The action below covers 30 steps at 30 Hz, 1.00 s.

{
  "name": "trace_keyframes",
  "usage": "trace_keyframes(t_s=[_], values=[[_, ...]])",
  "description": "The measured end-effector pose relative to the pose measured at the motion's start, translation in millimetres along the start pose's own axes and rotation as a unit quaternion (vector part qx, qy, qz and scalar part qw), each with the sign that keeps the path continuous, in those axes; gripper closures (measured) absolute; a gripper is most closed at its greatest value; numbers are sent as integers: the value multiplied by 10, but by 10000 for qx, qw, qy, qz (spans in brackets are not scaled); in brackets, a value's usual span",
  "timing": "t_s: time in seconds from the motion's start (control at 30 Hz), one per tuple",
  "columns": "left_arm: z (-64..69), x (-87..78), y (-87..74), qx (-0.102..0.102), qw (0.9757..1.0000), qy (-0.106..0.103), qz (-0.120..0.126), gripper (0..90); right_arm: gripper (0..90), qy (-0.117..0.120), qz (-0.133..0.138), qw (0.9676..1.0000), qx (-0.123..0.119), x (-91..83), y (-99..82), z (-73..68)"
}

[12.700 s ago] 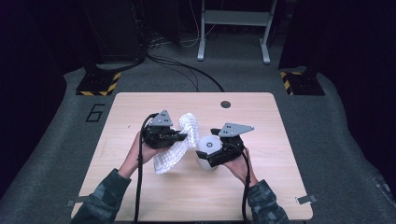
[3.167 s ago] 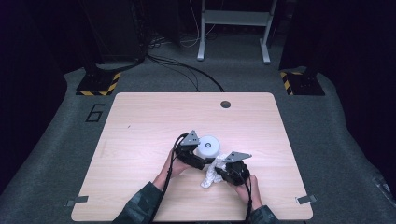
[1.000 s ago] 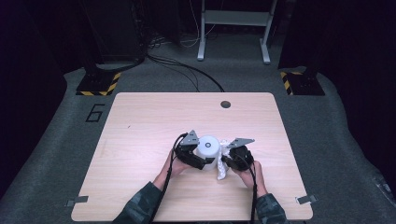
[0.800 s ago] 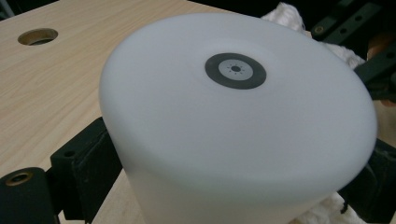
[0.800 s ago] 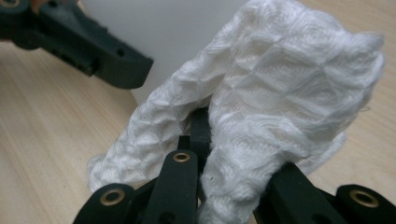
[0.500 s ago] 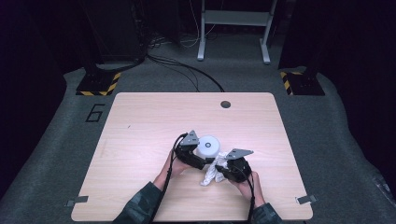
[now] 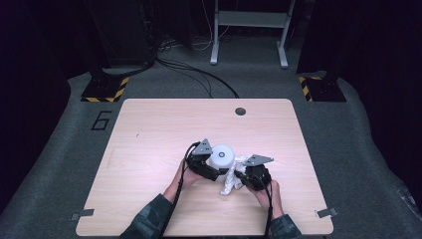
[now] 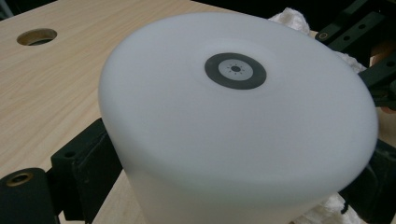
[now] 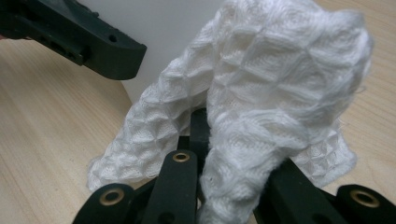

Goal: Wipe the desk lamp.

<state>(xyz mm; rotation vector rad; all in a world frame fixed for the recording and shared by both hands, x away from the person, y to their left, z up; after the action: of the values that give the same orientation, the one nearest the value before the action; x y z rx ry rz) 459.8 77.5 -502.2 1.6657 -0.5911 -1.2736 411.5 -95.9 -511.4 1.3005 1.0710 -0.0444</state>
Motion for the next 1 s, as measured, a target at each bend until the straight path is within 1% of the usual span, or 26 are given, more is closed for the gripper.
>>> trace_keyframes(t_s=[0.03, 0.1, 0.13, 0.17, 0.2, 0.23, 0.27, 0.3, 0.33, 0.37, 0.4, 0.43, 0.5, 0.53, 0.6, 0.63, 0.67, 0.7, 0.77, 0.8, 0.83, 0.87, 0.9, 0.93, 0.97, 1.0], values=[[3, -12, 4, 36, 10000, -15, -39, 72, 829, 0, -9, 10000, 2, -4, -1, 3], [14, -33, 25, 118, 9999, 81, 6, 77, 828, 7, -16, 10000, -45, -17, -4, 22], [17, -50, 40, 110, 9999, 33, 91, 72, 828, -2, 5, 10000, -33, -23, -3, 29], [19, -72, 55, 77, 9998, 38, 171, 52, 828, -8, -20, 10000, -4, -36, -4, 33], [22, -95, 70, 31, 9997, 54, 248, 34, 828, -23, 27, 10000, 22, -49, -2, 39], [15, -117, 83, 48, 9996, 121, 265, 20, 828, 0, 13, 10000, 24, -67, 2, 47], [18, -143, 93, 16, 9996, 85, 276, 6, 828, -41, 41, 10000, -24, -88, 8, 61], [21, -167, 100, -21, 9996, 92, 275, 0, 828, -59, 72, 10000, 21, -113, 13, 64], [16, -184, 106, -21, 9995, 151, 289, 0, 828, -68, 68, 10000, 5, -142, 20, 77], [17, -204, 112, -61, 9994, 124, 313, 0, 828, -106, 90, 9999, 9, -171, 30, 89], [13, -228, 116, -36, 9996, 128, 266, 0, 828, -140, 107, 9998, 14, -204, 37, 105], [17, -242, 121, -48, 9994, 169, 286, 0, 828, -162, 113, 9998, 18, -241, 47, 121], [18, -292, 124, -56, 9997, 160, 179, 0, 828, -248, 166, 9995, 43, -322, 66, 156], [13, -315, 126, -68, 9997, 166, 175, 0, 828, -296, 203, 9994, 30, -366, 77, 180], [-12, -401, 130, -18, 9998, 167, 48, 0, 828, -407, 255, 9988, 65, -458, 92, 231], [-18, -434, 135, -56, 9997, 217, 45, 0, 827, -486, 295, 9984, 72, -505, 99, 262], [-34, -482, 140, -9, 9996, 281, 22, 0, 826, -536, 343, 9979, 116, -549, 104, 294], [-41, -528, 143, -37, 9995, 321, -18, 0, 826, -584, 375, 9975, 142, -589, 107, 328], [-72, -623, 145, 2, 9991, 426, -55, 0, 825, -741, 415, 9962, 200, -663, 105, 397], [-85, -670, 138, -27, 9990, 443, -79, 0, 824, -793, 436, 9957, 214, -691, 101, 434], [-100, -716, 125, -63, 9987, 491, -118, 0, 824, -887, 447, 9946, 293, -721, 94, 470], [-122, -772, 103, -98, 9980, 607, -124, 0, 824, -938, 464, 9941, 291, -740, 88, 512], [-143, -811, 85, -72, 9976, 667, -157, 0, 823, -1058, 455, 9929, 305, -760, 73, 558], [-157, -857, 57, -111, 9973, 703, -199, 0, 823, -1107, 432, 9923, 335, -774, 61, 584], [-184, -907, 23, -95, 9964, 792, -272, 1, 823, -1160, 414, 9918, 352, -785, 44, 621], [-204, -955, -16, -141, 9954, 892, -316, 0, 822, -1249, 394, 9906, 381, -793, 25, 656]])
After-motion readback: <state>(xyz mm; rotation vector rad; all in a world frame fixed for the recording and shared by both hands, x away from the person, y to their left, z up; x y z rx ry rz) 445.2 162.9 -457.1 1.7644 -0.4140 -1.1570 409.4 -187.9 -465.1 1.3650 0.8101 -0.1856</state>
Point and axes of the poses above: each handheld gripper's, and its own axes: x roughly forward along the jaws, y roughly out of its top, z roughly to its right, the point moved 4 cm from there along x, roughly forward along the jaws, and after that the axes turned 6 degrees about x, right-handed, at the moved point
